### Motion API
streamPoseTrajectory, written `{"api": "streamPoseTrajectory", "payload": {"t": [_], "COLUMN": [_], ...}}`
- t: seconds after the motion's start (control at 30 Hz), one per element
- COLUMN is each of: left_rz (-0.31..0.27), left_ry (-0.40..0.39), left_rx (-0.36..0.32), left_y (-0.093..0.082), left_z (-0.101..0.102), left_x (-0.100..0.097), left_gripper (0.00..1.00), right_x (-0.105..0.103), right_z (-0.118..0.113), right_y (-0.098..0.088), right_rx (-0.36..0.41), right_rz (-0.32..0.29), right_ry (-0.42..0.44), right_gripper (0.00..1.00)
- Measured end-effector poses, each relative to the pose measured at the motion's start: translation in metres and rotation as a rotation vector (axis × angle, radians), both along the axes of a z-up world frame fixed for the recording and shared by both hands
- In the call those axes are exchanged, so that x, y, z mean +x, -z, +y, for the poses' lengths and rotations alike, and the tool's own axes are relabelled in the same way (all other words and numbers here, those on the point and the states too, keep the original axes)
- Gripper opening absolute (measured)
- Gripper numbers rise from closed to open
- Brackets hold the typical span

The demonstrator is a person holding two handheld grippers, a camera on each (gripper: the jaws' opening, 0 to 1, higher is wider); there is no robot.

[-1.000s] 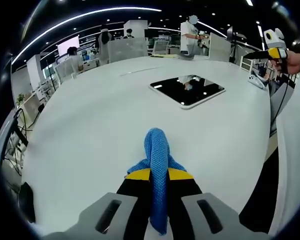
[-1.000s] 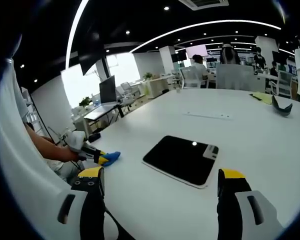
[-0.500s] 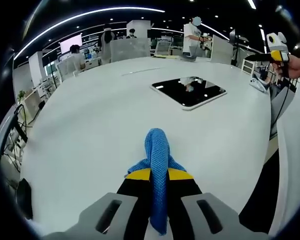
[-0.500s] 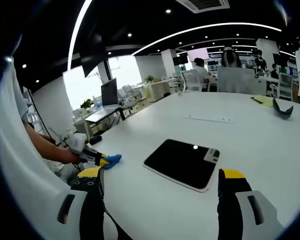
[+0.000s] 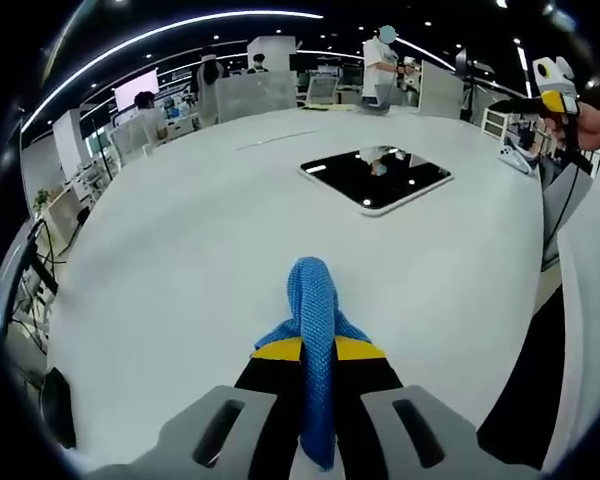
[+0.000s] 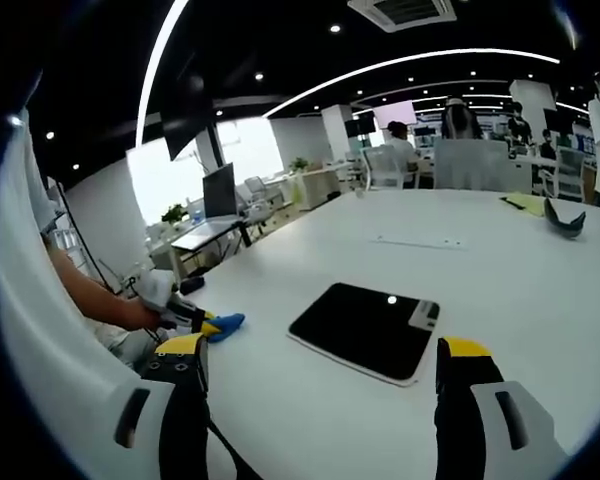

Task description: Wipe the mirror surface with the cleaning cloth until all visible marks leave the cleaned area.

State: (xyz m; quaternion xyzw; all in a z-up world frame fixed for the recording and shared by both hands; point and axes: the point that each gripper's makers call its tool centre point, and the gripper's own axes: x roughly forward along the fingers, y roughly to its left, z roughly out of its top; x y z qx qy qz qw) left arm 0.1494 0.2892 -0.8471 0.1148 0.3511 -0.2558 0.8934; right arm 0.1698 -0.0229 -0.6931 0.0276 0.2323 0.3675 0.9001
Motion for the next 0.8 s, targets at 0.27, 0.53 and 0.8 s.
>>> {"api": "streamPoseTrajectory", "payload": {"t": [0.27,0.53,0.8], "left_rz": [-0.007,-0.037,-0.064], "left_ry": [0.040,0.063,0.049], "left_rx": [0.028,0.014,-0.027], "left_y": [-0.003,-0.019,-0.033], "left_z": [-0.015,-0.043,-0.068], "left_x": [0.000,0.011,0.028], "left_gripper": [0.07,0.07,0.07], "right_x": [0.000,0.000,0.000], "right_z": [-0.003,-0.010,-0.018], "right_y": [0.002,0.004,0.006], "right_rx": [0.013,0.023,0.041], "right_rz": [-0.002,-0.001,-0.003], "right_ry": [0.006,0.016,0.032], "right_gripper": [0.94,0.95,0.97]}}
